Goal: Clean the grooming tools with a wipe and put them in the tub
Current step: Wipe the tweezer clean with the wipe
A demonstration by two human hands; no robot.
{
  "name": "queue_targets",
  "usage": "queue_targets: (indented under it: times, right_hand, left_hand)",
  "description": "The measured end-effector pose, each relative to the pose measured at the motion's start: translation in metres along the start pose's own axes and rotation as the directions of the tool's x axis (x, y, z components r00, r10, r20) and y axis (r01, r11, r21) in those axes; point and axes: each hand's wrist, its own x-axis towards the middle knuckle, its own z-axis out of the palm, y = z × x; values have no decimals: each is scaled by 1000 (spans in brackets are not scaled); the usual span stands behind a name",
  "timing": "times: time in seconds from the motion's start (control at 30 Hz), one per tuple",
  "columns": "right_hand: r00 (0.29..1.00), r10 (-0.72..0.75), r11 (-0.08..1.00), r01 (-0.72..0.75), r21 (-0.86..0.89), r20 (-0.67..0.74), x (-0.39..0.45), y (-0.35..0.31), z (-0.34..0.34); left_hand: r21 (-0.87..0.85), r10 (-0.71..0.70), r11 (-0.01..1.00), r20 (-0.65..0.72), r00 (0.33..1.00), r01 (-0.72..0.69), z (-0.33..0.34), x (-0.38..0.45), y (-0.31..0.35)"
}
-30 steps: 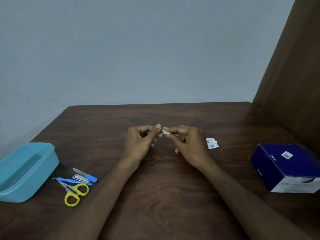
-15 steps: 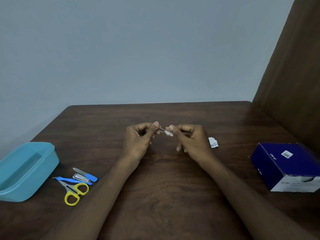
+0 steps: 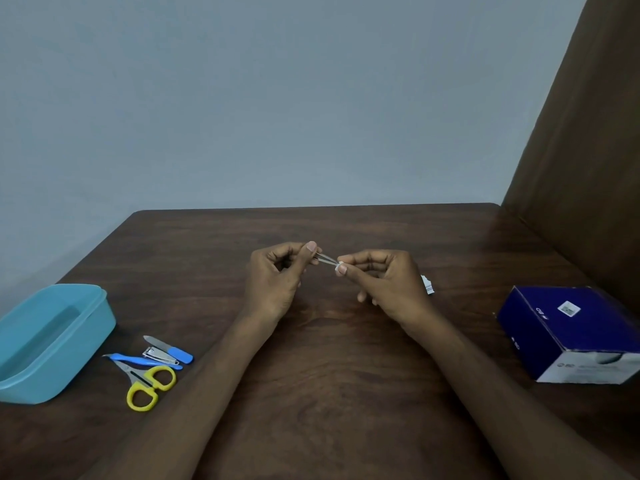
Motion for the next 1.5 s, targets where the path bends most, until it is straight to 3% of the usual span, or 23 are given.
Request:
queue_targets:
  times: [0.17, 0.27, 0.43, 0.67, 0.77, 0.87, 0.97, 1.07, 1.3, 1.5]
  right_hand:
    - [1000, 5, 1000, -5, 14, -3, 0, -1, 1]
    - [995, -95, 991, 95, -90, 6, -4, -4, 1]
    - [953, -302, 900, 275, -339, -28, -11, -7, 0]
    - [897, -436, 837, 373, -399, -75, -11, -10, 1]
    - [926, -370, 891, 333, -308, -69, -10, -6, 3]
    - [984, -163, 984, 157, -90, -69, -6, -6, 4]
    - [995, -10, 993, 20, 112, -96, -2, -6, 0]
    - [991, 94, 981, -77, 175, -90, 0, -7, -3]
    - [990, 121, 978, -106, 177, -75, 1, -5, -1]
    - [993, -24, 997, 32, 65, -119, 2, -1, -1]
  left_hand:
    - [4, -2, 1000, 8, 1000, 2, 1, 0, 0]
    - [48, 1, 999, 48, 999, -4, 1, -2, 0]
    - [-6, -83, 997, -61, 995, 83, 0, 3, -3]
    - [-83, -182, 981, -53, 982, 177, 0, 4, -2]
    - [-108, -185, 978, -30, 982, 180, 0, 4, -1]
    - [-137, -149, 980, -10, 989, 146, 1, 3, 0]
    - [-138, -107, 985, -2, 994, 106, 0, 3, -1]
    - [-125, -61, 990, 1, 998, 61, 0, 3, -2]
    - [-72, 45, 997, 80, 996, -39, 1, 0, 0]
    - [-74, -13, 997, -9, 1000, 13, 2, 2, 1]
